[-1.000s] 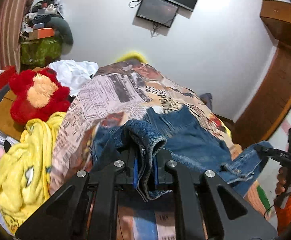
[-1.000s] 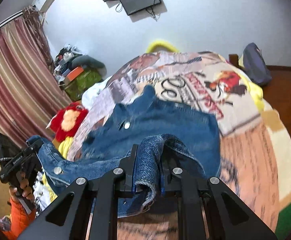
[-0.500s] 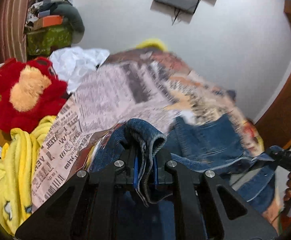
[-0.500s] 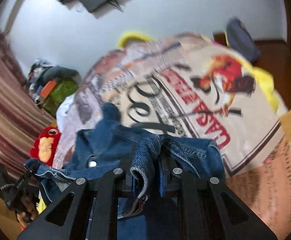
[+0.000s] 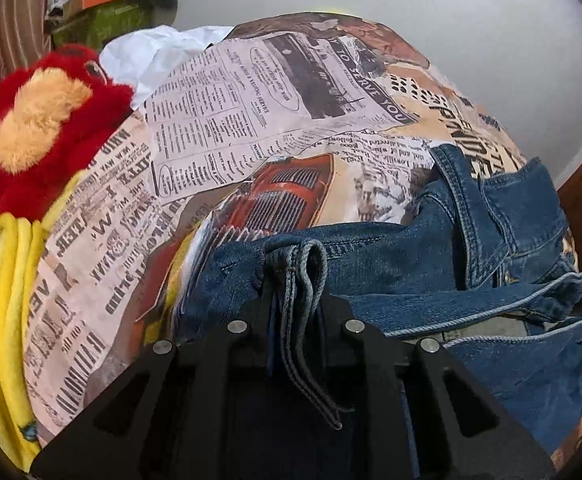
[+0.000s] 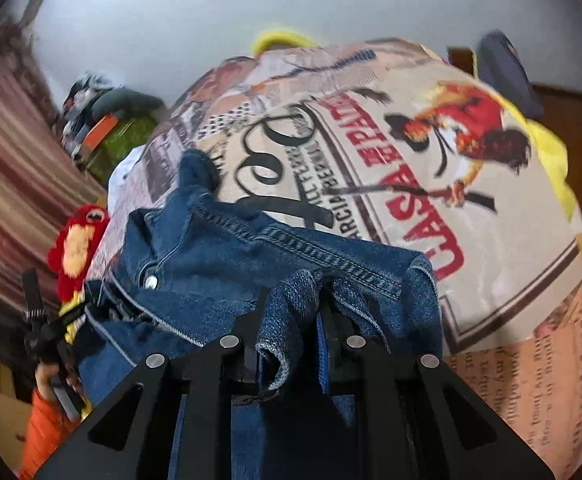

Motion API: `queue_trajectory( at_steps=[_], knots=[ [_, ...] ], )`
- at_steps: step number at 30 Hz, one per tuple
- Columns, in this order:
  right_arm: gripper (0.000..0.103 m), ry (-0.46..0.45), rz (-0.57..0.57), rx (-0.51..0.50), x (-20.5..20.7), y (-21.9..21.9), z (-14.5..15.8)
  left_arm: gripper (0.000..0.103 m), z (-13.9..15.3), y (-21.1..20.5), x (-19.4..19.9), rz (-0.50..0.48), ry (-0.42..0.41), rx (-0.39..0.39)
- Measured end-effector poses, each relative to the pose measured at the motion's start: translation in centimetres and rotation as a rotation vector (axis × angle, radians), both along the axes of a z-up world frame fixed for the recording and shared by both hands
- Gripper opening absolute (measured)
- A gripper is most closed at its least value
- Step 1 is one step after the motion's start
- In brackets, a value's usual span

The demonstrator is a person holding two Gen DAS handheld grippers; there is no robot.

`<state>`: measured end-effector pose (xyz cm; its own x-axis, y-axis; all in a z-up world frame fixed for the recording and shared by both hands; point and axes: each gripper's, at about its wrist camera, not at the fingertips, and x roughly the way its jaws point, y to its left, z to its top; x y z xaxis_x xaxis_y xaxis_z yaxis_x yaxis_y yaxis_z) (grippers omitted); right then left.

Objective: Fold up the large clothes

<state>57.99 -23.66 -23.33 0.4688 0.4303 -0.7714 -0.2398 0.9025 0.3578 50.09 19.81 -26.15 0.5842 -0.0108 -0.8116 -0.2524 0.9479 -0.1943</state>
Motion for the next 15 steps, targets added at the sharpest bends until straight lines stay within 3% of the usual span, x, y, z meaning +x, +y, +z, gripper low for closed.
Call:
queue_trajectory(
  at_steps=[5, 10, 12, 14, 15],
  knots=[
    [0.014, -0.060, 0.056, -0.034, -2.0, 0.0, 2.0, 0.019, 0.0, 0.1, 0.1, -0.002, 0.015, 0.017],
    [0.014, -0.052, 0.075, -0.042, -2.8, -0.7, 2.6, 0.020, -0.4, -0.5, 0.6, 0.000, 0.036, 0.063],
    [0.014, -0.071, 0.023, -0.101, -3.2, -1.6, 2.9, 0.020, -0.5, -0.6, 0.7, 0.004, 0.048, 0.092],
    [0.014, -0.121, -0.106, -0.251, -3.6, -3.4, 3.7, 0.020, -0.3, -0.6, 0.6, 0.009, 0.045, 0.087],
    [0.014, -0.118, -0.133, -0.279, -3.7, -4.4, 3.8, 0.020, -0.1, -0.7, 0.4, 0.005, 0.045, 0.087]
  ],
)
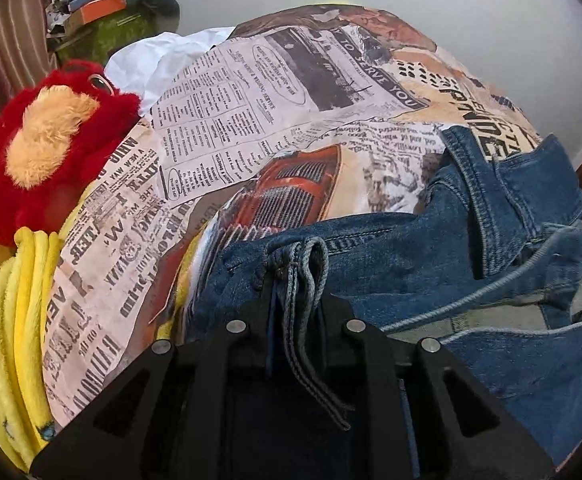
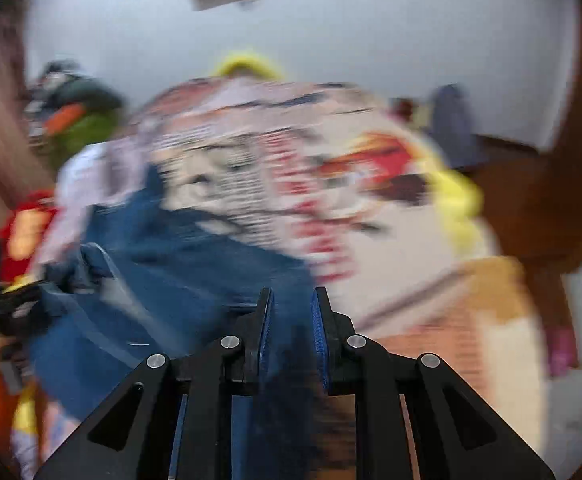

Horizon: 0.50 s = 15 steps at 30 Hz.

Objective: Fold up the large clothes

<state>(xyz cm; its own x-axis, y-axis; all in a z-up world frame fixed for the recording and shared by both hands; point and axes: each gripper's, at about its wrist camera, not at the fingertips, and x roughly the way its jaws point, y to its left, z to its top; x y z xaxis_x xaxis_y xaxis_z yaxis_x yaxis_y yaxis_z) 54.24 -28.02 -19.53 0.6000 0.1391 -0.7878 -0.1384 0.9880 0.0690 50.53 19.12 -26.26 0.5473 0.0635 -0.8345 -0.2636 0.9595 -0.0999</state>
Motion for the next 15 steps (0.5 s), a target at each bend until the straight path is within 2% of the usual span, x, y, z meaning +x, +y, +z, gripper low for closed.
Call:
queue_trajectory(
  at_steps=[2, 3, 5, 7, 9, 12, 15],
  knots=[
    [0.014, 0.040, -0.019, 0.022, -0.3, -2.1, 0.0, 0.021, 1.0, -0.3, -0.6, -0.019, -0.014, 0.001],
    [0.014, 0.051, -0.023, 0.033, -0.6, -2.7, 0.0, 0.027, 1.8, -0.4, -1.1, -0.023, -0.024, 0.010],
    [0.014, 0.052, -0.014, 0.022, -1.6, -3.4, 0.2, 0.041, 3.7, -0.3, -2.1, -0.033, -0.054, 0.017],
    [0.014, 0.041, 0.005, 0.012, -2.5, -3.2, 0.4, 0.070, 5.5, 0.0, -3.1, -0.030, -0.092, 0.020],
    [0.014, 0.039, 0.026, 0.029, -3.1, -2.7, 0.5, 0.081, 7.5, 0.5, -4.5, -0.003, -0.140, 0.046],
    [0.014, 0.051, 0.073, 0.080, -3.9, -0.9, 0.4, 0.091, 9.3, 0.9, -5.8, -0.011, -0.156, 0.073],
    [0.014, 0.065, 0.125, 0.089, -4.4, 1.5, 0.1, 0.093, 8.9, 0.6, -6.8, -0.069, -0.107, 0.083]
  ],
)
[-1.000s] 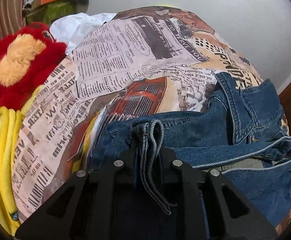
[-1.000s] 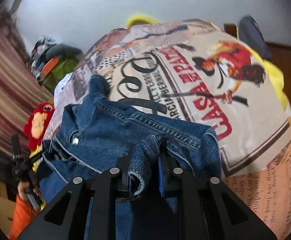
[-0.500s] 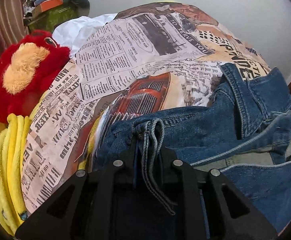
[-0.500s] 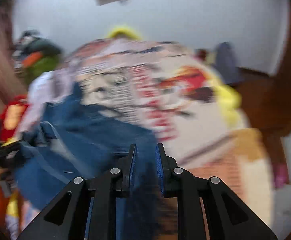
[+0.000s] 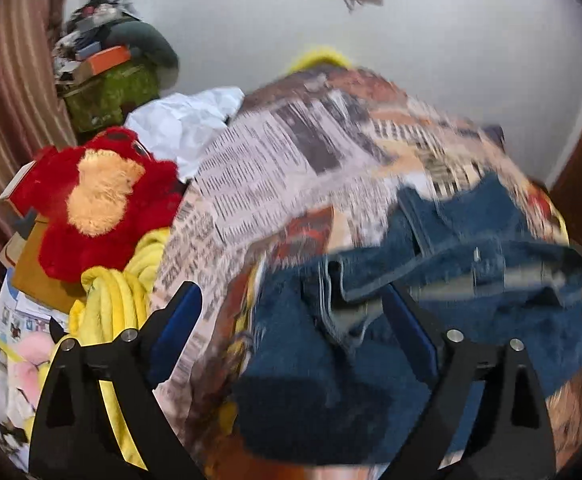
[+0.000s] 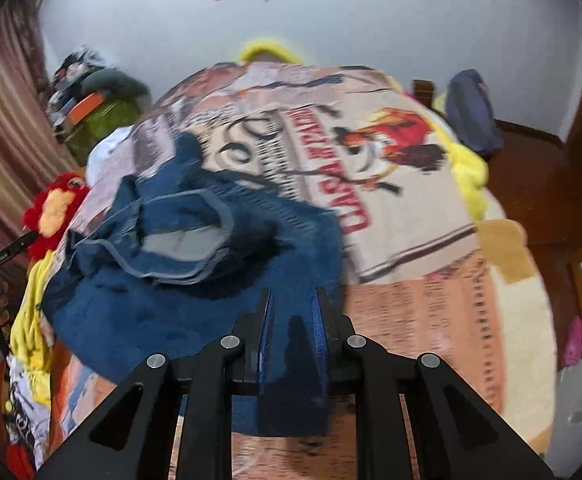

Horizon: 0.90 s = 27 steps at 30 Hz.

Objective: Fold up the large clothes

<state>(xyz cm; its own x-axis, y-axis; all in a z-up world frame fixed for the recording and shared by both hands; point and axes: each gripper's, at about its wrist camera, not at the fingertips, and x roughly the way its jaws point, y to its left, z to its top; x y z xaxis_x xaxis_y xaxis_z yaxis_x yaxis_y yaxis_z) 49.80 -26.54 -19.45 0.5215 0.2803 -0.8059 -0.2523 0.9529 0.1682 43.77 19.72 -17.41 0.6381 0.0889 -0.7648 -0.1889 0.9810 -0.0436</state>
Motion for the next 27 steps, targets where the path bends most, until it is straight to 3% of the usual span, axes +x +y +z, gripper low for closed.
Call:
queue_trajectory(
  at_steps=[4, 7, 11, 15, 18, 24, 27],
  knots=[
    [0.014, 0.025, 0.069, -0.019, -0.3, 3.0, -1.0, 0.093, -3.4, -1.5, -0.5, -0.076, 0.111, 0.098],
    [0.014, 0.048, 0.115, -0.027, 0.0, 5.0, -2.3, 0.093, -6.0, -2.1, -0.2, -0.073, 0.165, 0.177],
    [0.014, 0.090, 0.145, -0.061, 1.5, 7.3, -4.4, 0.093, -9.1, -1.0, 1.7, -0.048, 0.236, 0.131],
    [0.014, 0.069, 0.134, -0.067, 3.6, 8.2, -4.9, 0.093, -9.9, 0.5, 4.1, -0.014, 0.254, 0.053],
    [0.014, 0.070, 0.098, -0.057, 6.0, 8.7, -4.5, 0.093, -9.6, 1.9, 6.0, 0.043, 0.231, 0.066],
    [0.014, -0.037, 0.039, -0.159, 10.4, 9.9, -4.0, 0.094, -10.2, 5.2, 8.7, 0.138, 0.240, -0.031],
    [0.014, -0.026, 0.021, -0.153, 11.8, 9.6, -4.5, 0.095, -10.6, 5.5, 8.5, 0.141, 0.227, -0.031]
  ],
)
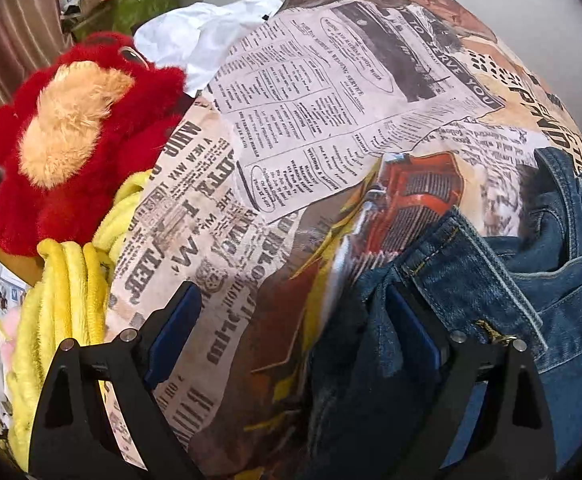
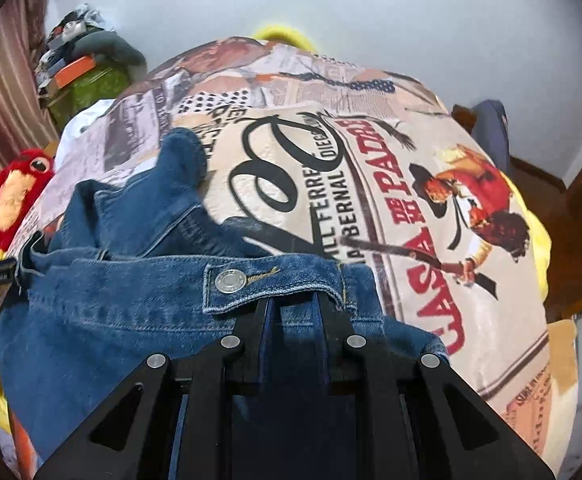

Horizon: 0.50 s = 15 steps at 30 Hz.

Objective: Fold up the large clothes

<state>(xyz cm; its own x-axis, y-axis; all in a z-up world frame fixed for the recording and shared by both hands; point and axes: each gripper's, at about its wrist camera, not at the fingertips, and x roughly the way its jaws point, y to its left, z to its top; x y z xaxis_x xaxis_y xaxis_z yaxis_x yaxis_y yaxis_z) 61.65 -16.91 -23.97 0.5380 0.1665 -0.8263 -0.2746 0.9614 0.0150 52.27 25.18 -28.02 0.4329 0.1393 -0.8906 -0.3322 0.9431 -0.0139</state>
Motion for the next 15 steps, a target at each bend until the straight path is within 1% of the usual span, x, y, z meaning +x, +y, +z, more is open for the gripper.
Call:
queue_trajectory(
  at_steps=[2, 4, 5, 7, 9, 11, 12, 13, 14, 15],
  knots=[
    [0.014, -0.025, -0.013, -0.016, -0.1, 0.1, 0.1, 0.097, 0.2, -0.2, -0.4, 0.001, -0.019, 0.053],
    [0.014, -0.076, -0.030, -0.099, -0.5, 0.5, 0.1, 0.097, 0.2, -0.3, -0.9, 0.006, -0.024, 0.080],
    [0.014, -0.076, -0.030, -0.118, -0.6, 0.4, -0.1, 0.097, 0.2, -0.1, -1.0, 0.012, -0.024, 0.080],
    [0.014, -0.053, -0.033, -0.115, -0.6, 0.0, -0.3, 0.097, 0.8, 0.1, -1.3, 0.025, -0.028, 0.086],
    [0.014, -0.054, -0.033, -0.132, -1.1, -0.2, 0.1, 0.097, 1.9, 0.3, -1.8, 0.040, -0.044, 0.110],
    [0.014, -0.078, -0.017, -0.163, -1.8, -0.1, 0.8, 0.095, 2.8, 0.7, -2.2, 0.071, -0.039, 0.184],
    [0.014, -0.093, -0.009, -0.170, -2.3, -0.1, 1.3, 0.095, 3.4, 1.0, -2.6, 0.073, -0.040, 0.203],
    [0.014, -0.102, -0.003, -0.166, -2.8, -0.1, 1.7, 0.095, 3.9, 1.2, -3.0, 0.058, -0.049, 0.188],
    [0.014, -0.111, 0.008, -0.159, -3.3, -0.1, 2.2, 0.095, 4.6, 1.3, -3.5, 0.030, -0.065, 0.147],
    [0.014, -0.128, 0.023, -0.149, -4.1, 0.0, 3.0, 0.095, 5.1, 1.3, -3.8, 0.012, -0.074, 0.123]
  ],
)
